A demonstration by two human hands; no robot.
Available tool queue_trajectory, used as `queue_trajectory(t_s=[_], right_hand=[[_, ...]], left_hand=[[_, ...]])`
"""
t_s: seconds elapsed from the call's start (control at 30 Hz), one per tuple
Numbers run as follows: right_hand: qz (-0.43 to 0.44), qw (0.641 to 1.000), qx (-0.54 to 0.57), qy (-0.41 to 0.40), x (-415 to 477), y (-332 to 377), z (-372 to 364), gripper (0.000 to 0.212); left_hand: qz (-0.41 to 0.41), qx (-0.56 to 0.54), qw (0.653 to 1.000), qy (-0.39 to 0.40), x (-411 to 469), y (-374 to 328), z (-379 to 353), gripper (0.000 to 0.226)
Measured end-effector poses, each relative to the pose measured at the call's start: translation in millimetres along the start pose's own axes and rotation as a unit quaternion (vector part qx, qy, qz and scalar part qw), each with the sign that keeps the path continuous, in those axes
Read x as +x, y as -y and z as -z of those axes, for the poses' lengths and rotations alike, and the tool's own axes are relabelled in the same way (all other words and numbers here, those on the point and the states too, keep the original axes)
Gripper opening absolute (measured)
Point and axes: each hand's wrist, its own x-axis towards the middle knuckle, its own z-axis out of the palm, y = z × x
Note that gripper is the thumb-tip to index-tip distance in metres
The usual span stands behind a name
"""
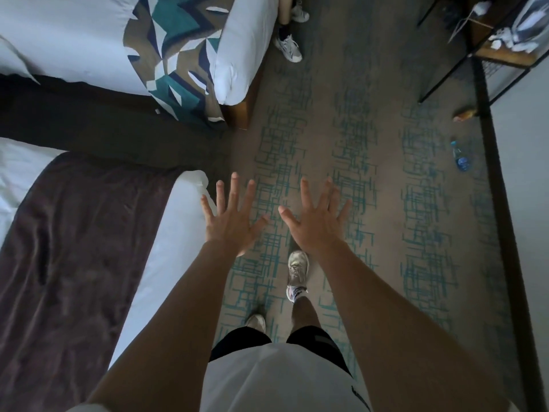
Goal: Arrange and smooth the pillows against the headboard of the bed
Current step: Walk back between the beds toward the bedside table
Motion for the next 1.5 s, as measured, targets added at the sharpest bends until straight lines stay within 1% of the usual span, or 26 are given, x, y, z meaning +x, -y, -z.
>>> queue_trajectory(t_s=[0.17, 0.47, 0.6, 0.8, 0.9, 1.03, 1.17, 1.27, 1.5], right_hand=[[0.039, 0.999, -0.017, 0.008, 74, -1, 27, 0.087], [0.124, 0.992, -0.015, 0.016, 210, 4, 83, 0.088], [0.158, 0.987, -0.029, 0.01, 265, 17, 100, 0.09], [0.204, 0.976, -0.072, -0.028, 327, 52, 116, 0.091], [0.223, 0.971, -0.088, -0.022, 359, 81, 120, 0.091], [0.242, 0.964, -0.106, -0.032, 398, 131, 130, 0.092], [0.268, 0.957, -0.103, -0.036, 434, 195, 143, 0.092], [0.273, 0.955, -0.11, -0.031, 462, 238, 152, 0.094], [0.302, 0.948, -0.1, -0.026, 510, 313, 153, 0.094]], left_hand=[[0.041, -0.005, 0.999, 0.002, 58, -4, 9, 0.085], [0.153, -0.039, 0.987, -0.017, 162, -18, 46, 0.086], [0.192, -0.041, 0.98, -0.019, 193, -7, 61, 0.088], [0.247, -0.073, 0.966, -0.028, 233, 24, 64, 0.089], [0.269, -0.087, 0.959, -0.034, 255, 45, 65, 0.09], [0.287, -0.087, 0.953, -0.032, 287, 84, 71, 0.084], [0.31, -0.077, 0.946, -0.048, 327, 139, 83, 0.081], [0.322, -0.083, 0.942, -0.045, 356, 178, 94, 0.081], [0.359, -0.083, 0.928, -0.045, 395, 239, 113, 0.081]])
